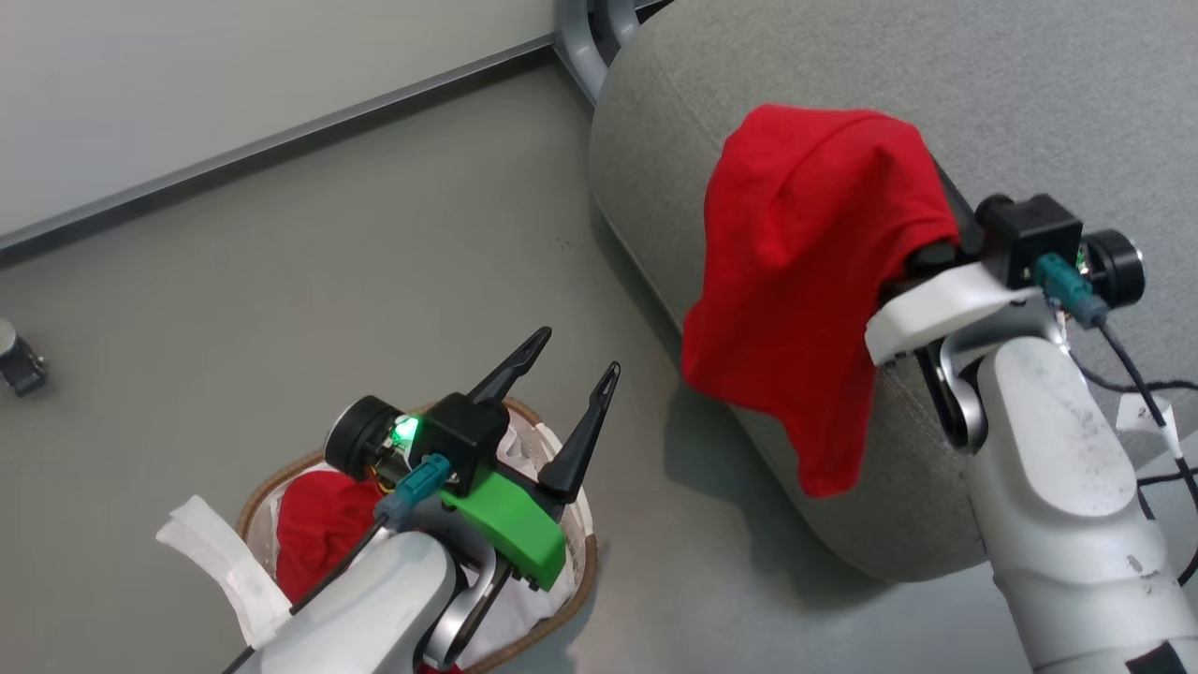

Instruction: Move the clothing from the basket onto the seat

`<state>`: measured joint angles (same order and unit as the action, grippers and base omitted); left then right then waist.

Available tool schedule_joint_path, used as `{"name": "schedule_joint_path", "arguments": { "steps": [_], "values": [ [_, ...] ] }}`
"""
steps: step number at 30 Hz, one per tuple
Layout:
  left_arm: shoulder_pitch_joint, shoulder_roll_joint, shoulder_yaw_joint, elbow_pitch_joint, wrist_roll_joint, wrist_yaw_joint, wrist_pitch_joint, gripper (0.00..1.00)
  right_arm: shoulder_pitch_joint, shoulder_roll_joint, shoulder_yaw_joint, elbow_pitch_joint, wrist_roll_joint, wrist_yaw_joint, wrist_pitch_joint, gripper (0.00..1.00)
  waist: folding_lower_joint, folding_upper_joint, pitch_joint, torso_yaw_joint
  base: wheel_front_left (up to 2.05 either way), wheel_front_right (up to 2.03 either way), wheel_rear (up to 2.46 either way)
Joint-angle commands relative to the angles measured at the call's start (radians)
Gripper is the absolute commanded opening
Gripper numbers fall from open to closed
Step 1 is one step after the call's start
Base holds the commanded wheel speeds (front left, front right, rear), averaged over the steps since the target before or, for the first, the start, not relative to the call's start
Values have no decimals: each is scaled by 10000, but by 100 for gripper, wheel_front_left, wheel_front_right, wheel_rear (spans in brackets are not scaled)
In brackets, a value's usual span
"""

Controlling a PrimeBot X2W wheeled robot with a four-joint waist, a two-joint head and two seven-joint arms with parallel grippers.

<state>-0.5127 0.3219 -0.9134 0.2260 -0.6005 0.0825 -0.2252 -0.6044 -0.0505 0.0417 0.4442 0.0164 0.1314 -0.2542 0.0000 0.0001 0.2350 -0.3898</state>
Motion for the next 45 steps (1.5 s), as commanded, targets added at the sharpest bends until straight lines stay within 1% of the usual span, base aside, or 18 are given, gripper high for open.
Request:
{"name": "schedule_joint_path", "arguments": {
  "steps": [1,6,10,14,18,20,23,25,26,28,30,34,40,45],
  "values": [
    [-214,92,-6,-98,142,51,26,100,-436,-136,-74,77,83,-14,79,0,0,-1,400,292,0,0,0],
    [-501,216,52,-445,240,123,179,100,-2038,-676,-486,259,514,-14,563,0,0,-1,1130,756,0,0,0],
    [-851,278,58,-841,360,163,346,100,-3512,-1515,-902,350,782,-14,1181,0,0,-1,1902,1234,0,0,0],
    [-1318,216,-50,-1245,629,149,543,100,-5009,-2853,-1542,532,687,-14,2043,0,0,-1,2776,1923,0,0,0],
    [-1656,7,-127,-1476,754,72,603,100,-5959,-3888,-2168,792,791,-14,2872,0,0,-1,3493,2573,0,0,0],
    [-1822,-105,-175,-1521,797,21,609,100,-6292,-4502,-2362,979,633,-14,3178,0,0,-1,3828,2883,0,0,0],
    [-2059,-248,-312,-1551,899,-101,578,100,-6473,-5304,-2388,1335,378,-14,3476,0,0,-1,4239,3368,0,0,0],
    [-2261,-335,-365,-1562,961,-162,560,100,-6494,-5550,-2452,1511,396,-14,3505,0,0,-1,4511,3641,0,0,0],
    [-2357,-385,-386,-1565,1004,-194,547,100,-6441,-5642,-2444,1623,534,-14,3417,0,0,-1,4638,3754,0,0,0],
    [-2470,-439,-450,-1556,1102,-200,582,100,-6192,-5956,-2496,1853,456,-14,3194,0,0,-1,4847,3898,0,0,0],
    [-2618,-503,-496,-1540,1202,-211,607,100,-5998,-6056,-2689,2207,373,-15,2956,0,0,-1,5061,4003,0,0,0],
    [-2667,-525,-566,-1420,1298,-134,538,100,-5583,-5781,-3072,3008,82,-14,2495,0,0,-1,5366,4036,0,0,0],
    [-2567,-335,-544,-1346,1279,-40,532,100,-5198,-5391,-3236,4000,-206,-14,1833,0,0,-1,5576,3773,0,0,0],
    [-2587,-278,-550,-1313,1265,-24,577,100,-5045,-5110,-3247,4489,-279,-14,1371,0,0,-1,5527,3532,0,0,0]
  ]
}}
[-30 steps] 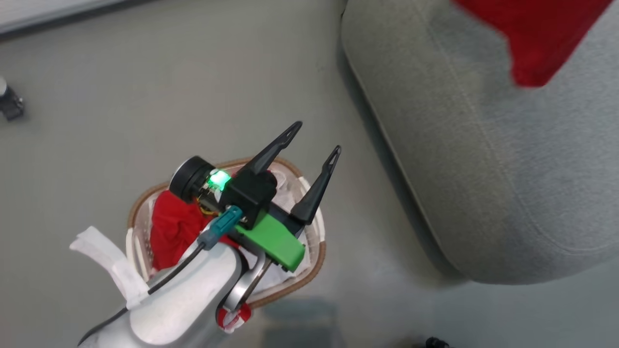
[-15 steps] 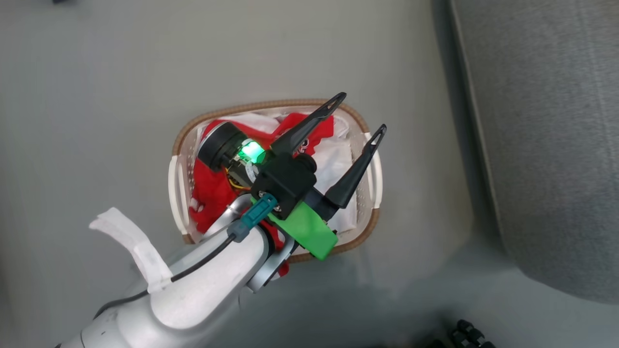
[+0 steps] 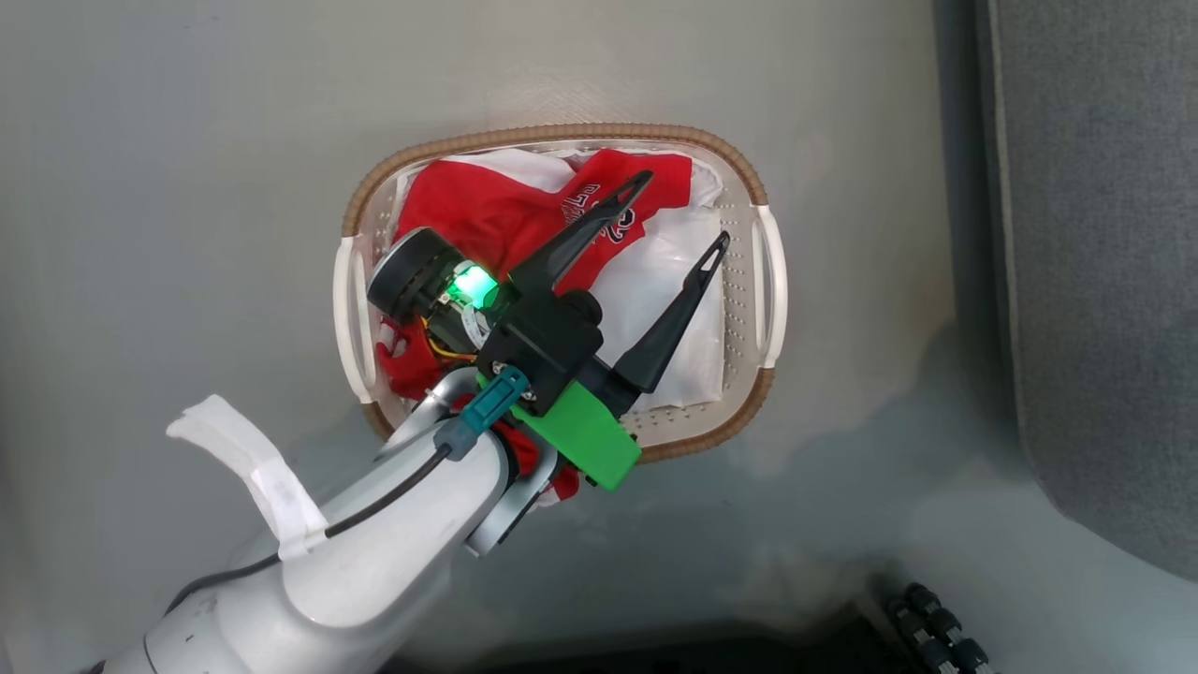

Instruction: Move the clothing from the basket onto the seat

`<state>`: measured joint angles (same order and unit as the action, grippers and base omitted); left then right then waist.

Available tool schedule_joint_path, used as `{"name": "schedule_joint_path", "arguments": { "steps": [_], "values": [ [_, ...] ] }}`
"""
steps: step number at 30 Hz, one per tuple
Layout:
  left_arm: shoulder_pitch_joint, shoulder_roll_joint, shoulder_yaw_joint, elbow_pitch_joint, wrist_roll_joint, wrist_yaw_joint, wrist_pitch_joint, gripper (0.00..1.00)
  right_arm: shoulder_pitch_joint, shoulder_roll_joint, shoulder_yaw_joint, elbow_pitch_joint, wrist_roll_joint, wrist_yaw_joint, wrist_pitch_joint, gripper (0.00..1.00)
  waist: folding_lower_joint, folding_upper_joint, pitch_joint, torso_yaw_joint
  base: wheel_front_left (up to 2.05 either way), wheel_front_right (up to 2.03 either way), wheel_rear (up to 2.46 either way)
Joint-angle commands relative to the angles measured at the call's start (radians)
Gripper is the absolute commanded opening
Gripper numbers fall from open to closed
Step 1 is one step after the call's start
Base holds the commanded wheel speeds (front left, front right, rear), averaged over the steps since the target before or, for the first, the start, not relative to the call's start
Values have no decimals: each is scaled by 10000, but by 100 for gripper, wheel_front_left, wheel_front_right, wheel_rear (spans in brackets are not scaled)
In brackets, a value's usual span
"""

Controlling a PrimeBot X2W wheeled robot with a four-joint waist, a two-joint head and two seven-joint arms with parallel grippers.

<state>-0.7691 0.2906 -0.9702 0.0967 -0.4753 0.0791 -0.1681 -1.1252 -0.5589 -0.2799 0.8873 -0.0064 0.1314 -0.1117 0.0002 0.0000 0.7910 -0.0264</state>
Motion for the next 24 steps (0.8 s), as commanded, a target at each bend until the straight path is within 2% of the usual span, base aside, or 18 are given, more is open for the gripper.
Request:
{"name": "schedule_joint_path", "arguments": {
  "steps": [1,4,5,12,20,24],
  "values": [
    [-25,59,25,-8,-1,21,11,100,174,56,-35,115,-50,-14,-146,0,-2,0,-68,-159,0,0,0],
    [1,115,13,25,-15,44,-4,100,302,249,-100,239,81,-14,-416,49,-2,0,-205,-287,0,0,0],
    [14,132,10,29,-24,58,-11,100,384,253,-137,274,110,-14,-494,100,-2,0,-269,-320,0,0,0],
    [257,186,55,110,-161,146,-158,100,977,525,12,468,256,-14,-822,100,-2,0,-880,-598,0,0,0],
    [679,302,206,314,-476,262,-429,100,2103,1022,1005,141,649,-14,-1213,100,-2,0,-1945,-987,0,0,0],
    [906,285,316,496,-552,281,-644,100,2503,1014,1443,-167,936,-14,-1302,100,-2,0,-2569,-1041,0,0,0]
  ]
}}
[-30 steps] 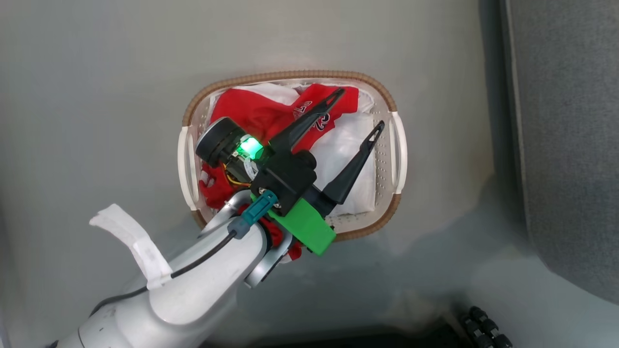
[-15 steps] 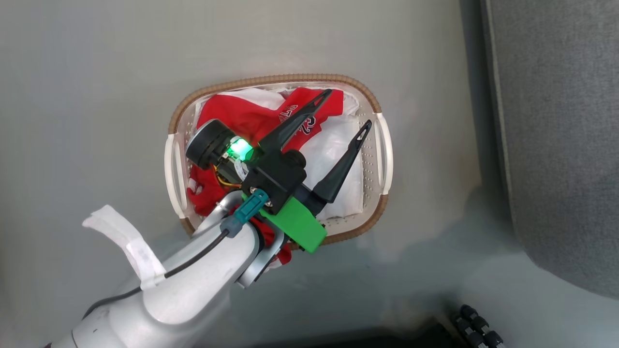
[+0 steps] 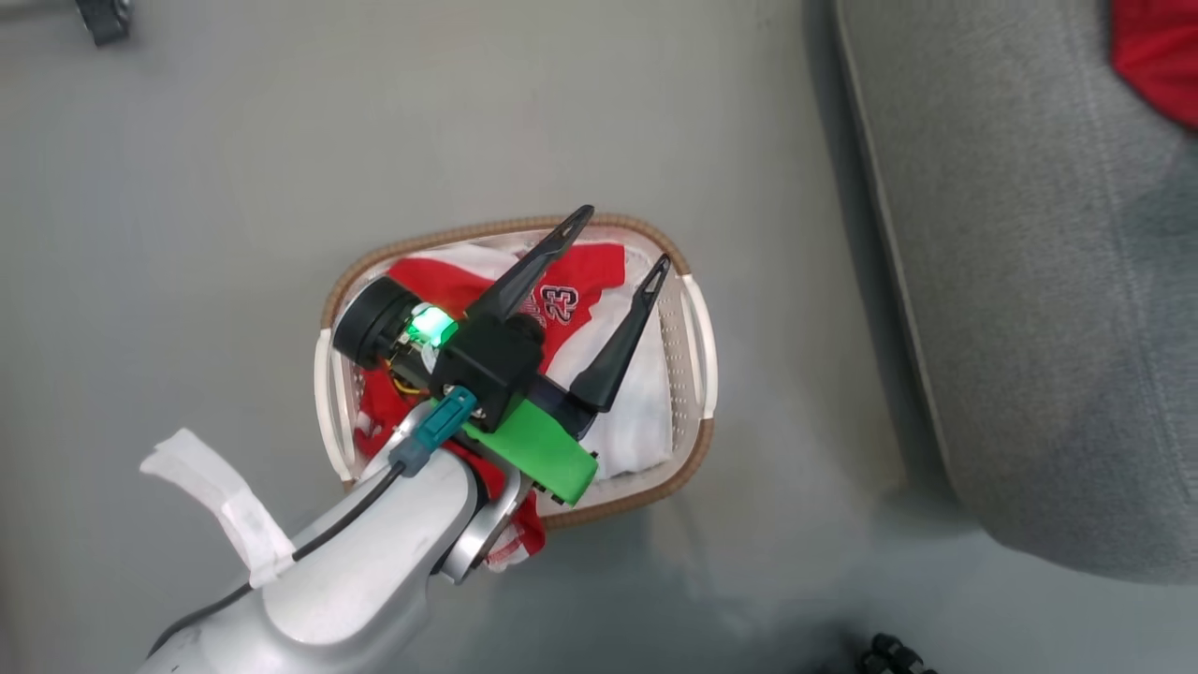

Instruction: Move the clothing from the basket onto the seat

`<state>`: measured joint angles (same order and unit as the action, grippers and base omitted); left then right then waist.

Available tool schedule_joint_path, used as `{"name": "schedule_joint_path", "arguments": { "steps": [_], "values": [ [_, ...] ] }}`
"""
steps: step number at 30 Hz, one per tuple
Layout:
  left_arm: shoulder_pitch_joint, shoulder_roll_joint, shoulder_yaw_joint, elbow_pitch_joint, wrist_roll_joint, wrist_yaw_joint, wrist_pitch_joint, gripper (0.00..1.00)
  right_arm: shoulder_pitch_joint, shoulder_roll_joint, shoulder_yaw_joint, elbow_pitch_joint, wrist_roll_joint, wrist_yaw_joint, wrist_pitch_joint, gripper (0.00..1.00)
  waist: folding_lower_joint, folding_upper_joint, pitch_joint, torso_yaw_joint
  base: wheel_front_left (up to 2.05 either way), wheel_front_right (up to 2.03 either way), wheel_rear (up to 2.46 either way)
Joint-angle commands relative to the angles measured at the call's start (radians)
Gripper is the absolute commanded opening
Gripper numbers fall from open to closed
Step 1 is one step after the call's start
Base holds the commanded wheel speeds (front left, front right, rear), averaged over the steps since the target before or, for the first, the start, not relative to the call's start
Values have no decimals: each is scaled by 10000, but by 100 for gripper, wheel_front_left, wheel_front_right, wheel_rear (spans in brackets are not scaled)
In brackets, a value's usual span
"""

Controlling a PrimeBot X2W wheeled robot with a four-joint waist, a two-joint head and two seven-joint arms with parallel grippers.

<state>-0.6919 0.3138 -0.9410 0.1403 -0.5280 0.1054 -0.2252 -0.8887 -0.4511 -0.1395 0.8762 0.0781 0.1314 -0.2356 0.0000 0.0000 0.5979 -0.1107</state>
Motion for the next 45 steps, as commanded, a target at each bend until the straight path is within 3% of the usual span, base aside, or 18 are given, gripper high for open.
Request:
{"name": "schedule_joint_path", "arguments": {
  "steps": [1,7,15,22,35,42,45],
  "values": [
    [192,39,50,111,-36,11,-122,100,210,-89,126,-106,164,-14,-62,100,0,0,-808,-185,0,0,0],
    [686,-124,369,464,-277,-43,-332,100,383,-313,515,-467,493,-14,-95,100,0,0,-1932,144,0,0,0],
    [1912,-349,1688,610,-356,93,-400,100,822,129,697,-974,834,-14,-146,100,0,0,-3370,920,0,0,0],
    [3382,-455,3501,422,-30,222,-391,100,1630,983,959,-1496,858,-14,-227,100,0,0,-4126,1386,0,0,0],
    [6269,-1133,6257,404,620,-154,-394,100,4624,3463,718,-3525,34,-14,-304,100,0,0,-5340,1623,0,0,0],
    [7328,-1633,7272,310,1033,-436,-395,100,6700,3966,684,-5049,28,-14,-307,100,0,0,-5584,1725,0,0,0],
    [7600,-1860,7519,365,1236,-632,-395,100,7447,3988,960,-5432,529,-14,-307,100,0,0,-5637,1771,0,0,0]
  ]
}}
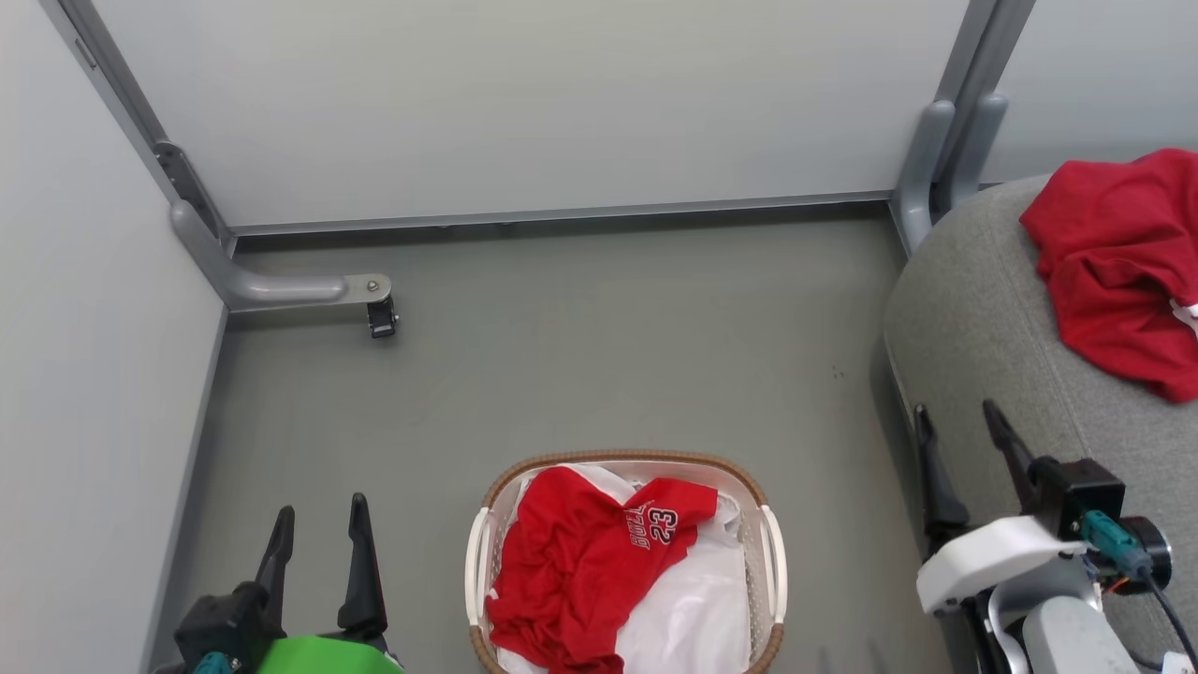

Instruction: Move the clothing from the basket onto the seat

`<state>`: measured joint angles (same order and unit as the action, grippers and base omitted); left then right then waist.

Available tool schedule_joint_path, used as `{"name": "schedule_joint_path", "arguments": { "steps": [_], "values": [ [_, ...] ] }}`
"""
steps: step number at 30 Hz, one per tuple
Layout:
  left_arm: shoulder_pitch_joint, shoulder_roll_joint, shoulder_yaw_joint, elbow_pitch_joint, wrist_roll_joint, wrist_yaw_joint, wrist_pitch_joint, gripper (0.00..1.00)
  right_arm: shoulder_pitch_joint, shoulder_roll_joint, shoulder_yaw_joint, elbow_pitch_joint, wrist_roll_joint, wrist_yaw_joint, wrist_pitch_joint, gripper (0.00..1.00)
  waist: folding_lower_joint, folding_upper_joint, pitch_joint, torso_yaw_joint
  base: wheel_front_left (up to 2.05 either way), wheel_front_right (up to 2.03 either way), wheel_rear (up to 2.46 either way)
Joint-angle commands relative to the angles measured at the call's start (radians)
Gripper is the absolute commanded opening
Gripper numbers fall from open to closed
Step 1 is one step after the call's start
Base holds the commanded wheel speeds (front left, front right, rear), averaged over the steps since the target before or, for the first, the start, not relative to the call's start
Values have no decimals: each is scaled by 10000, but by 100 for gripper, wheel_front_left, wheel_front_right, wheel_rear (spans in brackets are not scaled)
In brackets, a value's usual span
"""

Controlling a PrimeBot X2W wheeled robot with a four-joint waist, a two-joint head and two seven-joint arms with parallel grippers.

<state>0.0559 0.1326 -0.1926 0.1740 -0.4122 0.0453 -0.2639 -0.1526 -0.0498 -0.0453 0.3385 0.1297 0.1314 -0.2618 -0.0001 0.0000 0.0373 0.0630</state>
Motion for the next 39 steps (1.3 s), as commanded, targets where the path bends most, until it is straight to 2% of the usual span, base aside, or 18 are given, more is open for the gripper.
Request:
{"name": "schedule_joint_path", "arguments": {
  "steps": [1,6,22,39],
  "values": [
    [186,-106,93,65,132,-109,-8,100,269,-28,92,-158,84,-14,-46,100,1,0,-52,50,0,0,0],
    [390,-328,382,249,420,-366,-8,100,859,-26,470,-496,110,-14,-45,100,1,0,-116,65,0,0,0],
    [189,-692,769,709,900,-961,-8,100,998,-26,686,-506,220,-14,-46,100,1,0,-148,150,0,0,0],
    [96,-789,924,890,1035,-1211,-8,100,921,-25,733,-390,236,-14,-46,100,1,0,-78,136,0,0,0]
  ]
}}
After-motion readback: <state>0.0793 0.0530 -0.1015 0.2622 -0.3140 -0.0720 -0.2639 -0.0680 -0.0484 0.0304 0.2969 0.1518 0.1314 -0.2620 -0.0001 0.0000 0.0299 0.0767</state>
